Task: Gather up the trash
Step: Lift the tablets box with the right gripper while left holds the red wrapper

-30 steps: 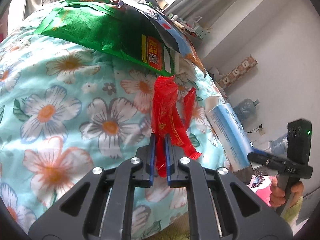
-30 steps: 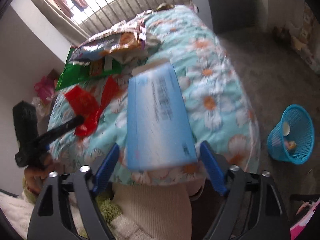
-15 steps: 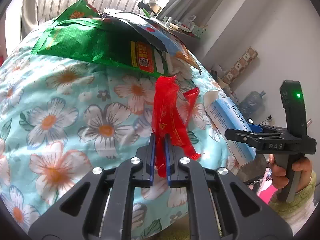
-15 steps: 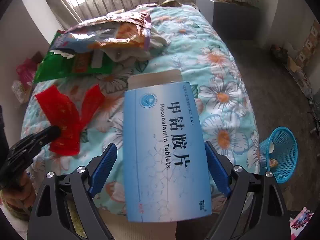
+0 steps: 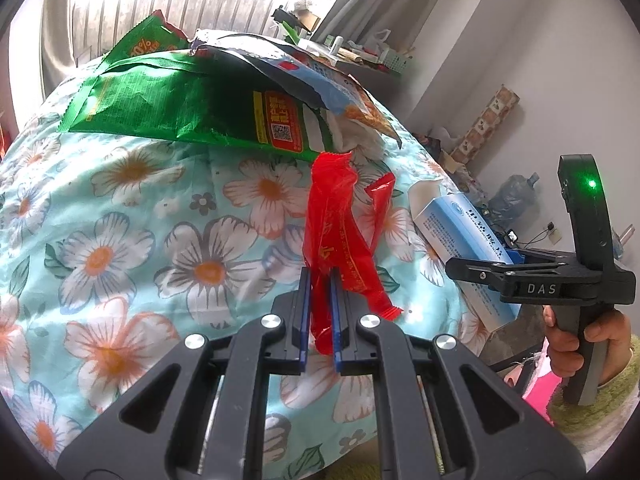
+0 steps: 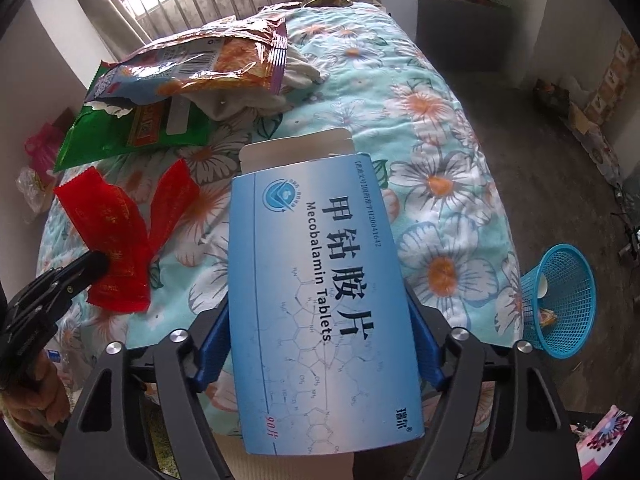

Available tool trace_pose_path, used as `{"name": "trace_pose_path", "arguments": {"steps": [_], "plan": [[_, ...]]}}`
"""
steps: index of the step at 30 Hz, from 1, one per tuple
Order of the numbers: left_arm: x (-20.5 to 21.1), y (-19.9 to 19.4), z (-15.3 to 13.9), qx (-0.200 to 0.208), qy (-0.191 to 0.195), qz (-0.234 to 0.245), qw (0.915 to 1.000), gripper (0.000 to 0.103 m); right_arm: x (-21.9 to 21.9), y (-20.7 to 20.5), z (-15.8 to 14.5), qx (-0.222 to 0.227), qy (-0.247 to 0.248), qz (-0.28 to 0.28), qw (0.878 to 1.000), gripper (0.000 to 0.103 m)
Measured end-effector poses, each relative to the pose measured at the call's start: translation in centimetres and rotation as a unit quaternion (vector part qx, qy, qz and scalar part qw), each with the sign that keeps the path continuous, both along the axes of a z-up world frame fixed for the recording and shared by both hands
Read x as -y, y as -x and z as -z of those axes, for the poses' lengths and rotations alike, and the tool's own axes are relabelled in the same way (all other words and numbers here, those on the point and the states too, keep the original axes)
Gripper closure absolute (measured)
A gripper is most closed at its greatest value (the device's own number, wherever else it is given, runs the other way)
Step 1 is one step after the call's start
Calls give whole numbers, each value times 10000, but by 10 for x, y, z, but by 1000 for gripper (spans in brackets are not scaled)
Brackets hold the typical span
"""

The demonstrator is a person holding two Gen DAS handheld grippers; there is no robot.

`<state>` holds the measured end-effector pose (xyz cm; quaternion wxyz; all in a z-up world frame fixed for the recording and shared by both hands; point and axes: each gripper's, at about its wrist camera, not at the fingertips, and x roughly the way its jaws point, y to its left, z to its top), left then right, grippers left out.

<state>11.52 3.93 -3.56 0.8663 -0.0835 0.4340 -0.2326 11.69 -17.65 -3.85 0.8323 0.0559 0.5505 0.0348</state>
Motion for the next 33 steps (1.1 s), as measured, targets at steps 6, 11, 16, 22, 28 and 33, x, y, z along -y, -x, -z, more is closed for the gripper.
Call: {"name": "trace_pose_path", "arguments": {"steps": [6,11,16,22,28,33], "plan": [[1,3,-2,73,-70,-8,9999,96,-1,0,1,9,29,5,10000,31],[0,5,-4,132,-118,-23,9998,96,-1,1,0,75,37,24,10000,31],[-2,8,-7,194,-167,-36,9997,96,2,6,-4,183,-61,95,9998,32],[-3,9,-8,206,-170,-46,9996,96,2,9,-11,304,-157,116,9993,32],[-4,12,-13,253,-183,-60,9995,96,1,10,-17,393,-285,116,9987,32],[-7,15,-17,319,-128,-53,9994,96,0,10,-20,446,-400,129,9981,32]]}}
